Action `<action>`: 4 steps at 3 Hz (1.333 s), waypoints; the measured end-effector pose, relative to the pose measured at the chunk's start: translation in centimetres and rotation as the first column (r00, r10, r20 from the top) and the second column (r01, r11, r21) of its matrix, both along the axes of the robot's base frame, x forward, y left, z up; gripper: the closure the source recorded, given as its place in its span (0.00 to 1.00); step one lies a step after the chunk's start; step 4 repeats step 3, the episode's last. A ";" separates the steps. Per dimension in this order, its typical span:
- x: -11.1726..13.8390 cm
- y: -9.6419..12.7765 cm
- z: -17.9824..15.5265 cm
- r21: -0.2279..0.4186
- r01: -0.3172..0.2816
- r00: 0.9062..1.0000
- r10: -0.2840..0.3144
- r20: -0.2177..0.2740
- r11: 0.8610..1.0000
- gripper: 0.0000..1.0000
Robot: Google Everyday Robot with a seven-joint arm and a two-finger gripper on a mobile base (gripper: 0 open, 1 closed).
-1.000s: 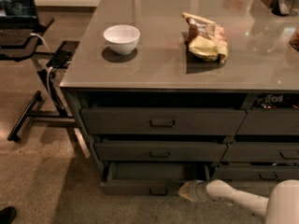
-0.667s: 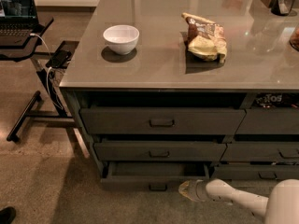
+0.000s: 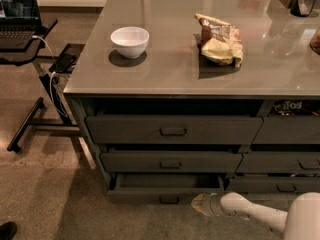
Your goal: Close bottom drawer
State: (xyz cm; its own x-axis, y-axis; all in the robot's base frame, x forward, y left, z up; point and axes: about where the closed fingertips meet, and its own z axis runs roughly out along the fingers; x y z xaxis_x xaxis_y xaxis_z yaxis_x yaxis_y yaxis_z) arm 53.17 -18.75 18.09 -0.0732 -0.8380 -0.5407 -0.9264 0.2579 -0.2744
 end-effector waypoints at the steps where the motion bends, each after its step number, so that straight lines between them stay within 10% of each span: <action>1: 0.0 0.0 0.0 0.000 0.000 1.000 0.000 0.000 1.000 0.15; 4: 0.0 0.0 0.0 0.000 0.000 1.000 0.000 0.000 1.000 0.00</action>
Offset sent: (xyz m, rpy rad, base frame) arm 0.0000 0.0000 0.0000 0.0000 0.0000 0.0000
